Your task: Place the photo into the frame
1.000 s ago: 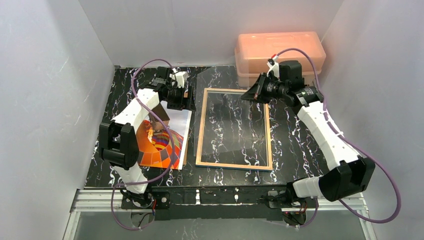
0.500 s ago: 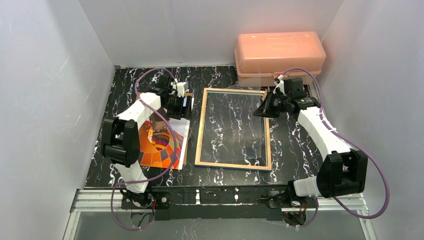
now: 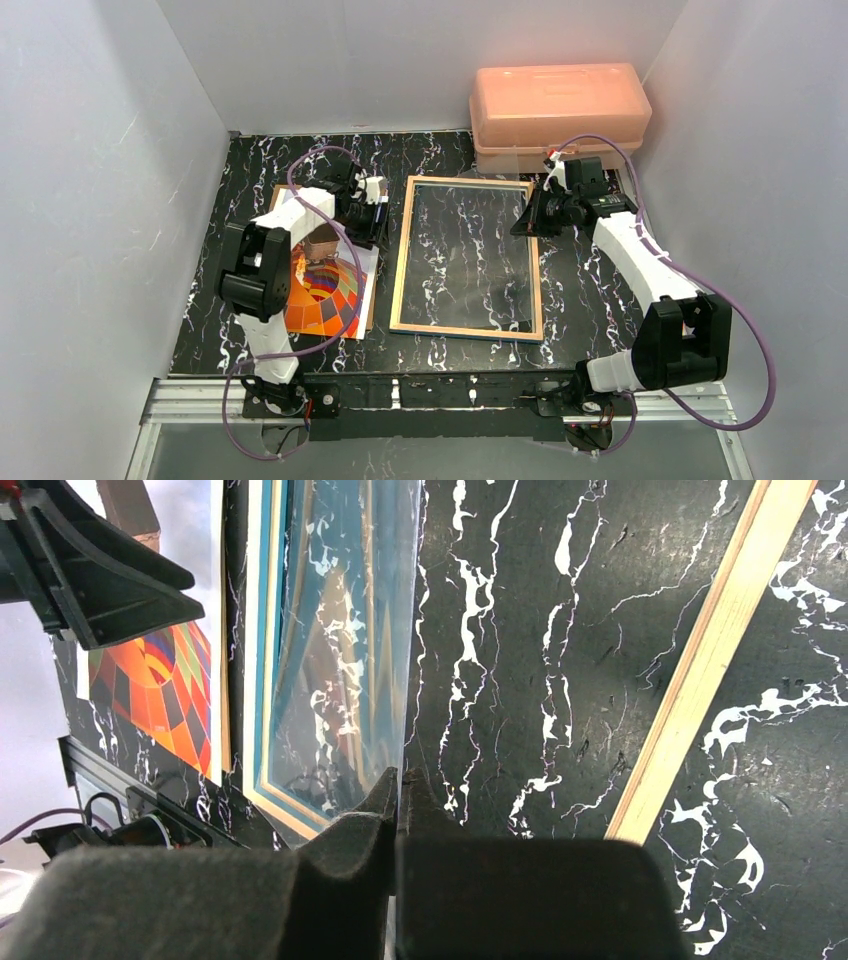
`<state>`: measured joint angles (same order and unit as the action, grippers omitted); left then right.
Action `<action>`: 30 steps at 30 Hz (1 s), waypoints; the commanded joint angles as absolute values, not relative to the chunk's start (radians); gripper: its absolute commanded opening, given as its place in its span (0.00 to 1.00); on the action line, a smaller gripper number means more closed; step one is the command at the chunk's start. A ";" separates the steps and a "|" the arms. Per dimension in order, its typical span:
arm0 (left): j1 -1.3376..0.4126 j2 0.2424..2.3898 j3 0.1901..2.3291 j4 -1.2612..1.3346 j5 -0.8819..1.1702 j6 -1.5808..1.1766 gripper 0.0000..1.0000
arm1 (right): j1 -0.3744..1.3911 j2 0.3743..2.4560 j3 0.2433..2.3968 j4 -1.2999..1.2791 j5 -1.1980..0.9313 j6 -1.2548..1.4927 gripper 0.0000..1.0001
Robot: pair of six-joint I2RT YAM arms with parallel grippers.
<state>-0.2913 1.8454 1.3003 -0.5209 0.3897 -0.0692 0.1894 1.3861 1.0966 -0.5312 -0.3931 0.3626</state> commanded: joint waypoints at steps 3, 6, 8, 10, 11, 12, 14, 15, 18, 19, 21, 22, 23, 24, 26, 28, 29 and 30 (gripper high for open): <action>-0.310 1.883 1.313 -0.517 0.421 -0.088 0.47 | 0.188 1.300 1.053 -0.432 -0.421 0.353 0.01; -0.314 1.899 1.316 -0.514 0.430 -0.095 0.41 | 0.188 1.244 1.034 -0.382 -0.444 0.378 0.01; -0.314 1.909 1.317 -0.509 0.439 -0.099 0.39 | 0.188 1.207 1.022 -0.355 -0.452 0.400 0.01; -0.314 1.918 1.319 -0.507 0.453 -0.105 0.37 | 0.188 1.181 1.010 -0.334 -0.463 0.417 0.01; -0.314 1.922 1.319 -0.507 0.468 -0.108 0.37 | 0.187 1.168 1.003 -0.323 -0.467 0.428 0.01; -0.314 1.925 1.319 -0.505 0.482 -0.111 0.36 | 0.189 1.158 0.993 -0.312 -0.474 0.436 0.01; -0.314 1.928 1.317 -0.498 0.504 -0.116 0.35 | 0.188 1.137 0.974 -0.287 -0.490 0.449 0.01; -0.314 1.930 1.315 -0.495 0.511 -0.118 0.34 | 0.187 1.130 0.961 -0.272 -0.497 0.455 0.01; -0.315 1.936 1.315 -0.495 0.513 -0.118 0.33 | 0.187 1.116 0.945 -0.232 -0.517 0.468 0.01; -0.314 1.936 1.313 -0.496 0.511 -0.116 0.32 | 0.188 1.118 0.947 -0.221 -0.526 0.475 0.01; -0.314 1.935 1.312 -0.496 0.510 -0.114 0.31 | 0.188 1.130 0.961 -0.209 -0.554 0.496 0.01; -0.313 1.934 1.312 -0.498 0.510 -0.114 0.30 | 0.188 1.136 0.971 -0.205 -0.571 0.509 0.01; -0.315 1.931 1.309 -0.497 0.510 -0.114 0.29 | 0.188 1.139 0.982 -0.197 -0.586 0.523 0.01; -0.314 1.929 1.308 -0.496 0.512 -0.114 0.29 | 0.188 1.136 0.989 -0.186 -0.593 0.542 0.01; -0.314 1.924 1.306 -0.495 0.517 -0.117 0.27 | 0.188 1.125 0.997 -0.167 -0.598 0.574 0.01; -0.314 1.920 1.308 -0.503 0.521 -0.116 0.24 | 0.188 1.114 1.007 -0.144 -0.614 0.610 0.01; -0.314 1.918 1.310 -0.506 0.522 -0.114 0.23 | 0.188 1.108 1.011 -0.128 -0.624 0.631 0.01; -0.313 1.916 1.311 -0.511 0.526 -0.112 0.21 | 0.188 1.101 1.015 -0.111 -0.633 0.650 0.01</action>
<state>-0.3111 1.9442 1.3006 -0.4789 0.4892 -0.1165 0.1898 1.1408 0.9489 -0.2401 -0.5663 0.5667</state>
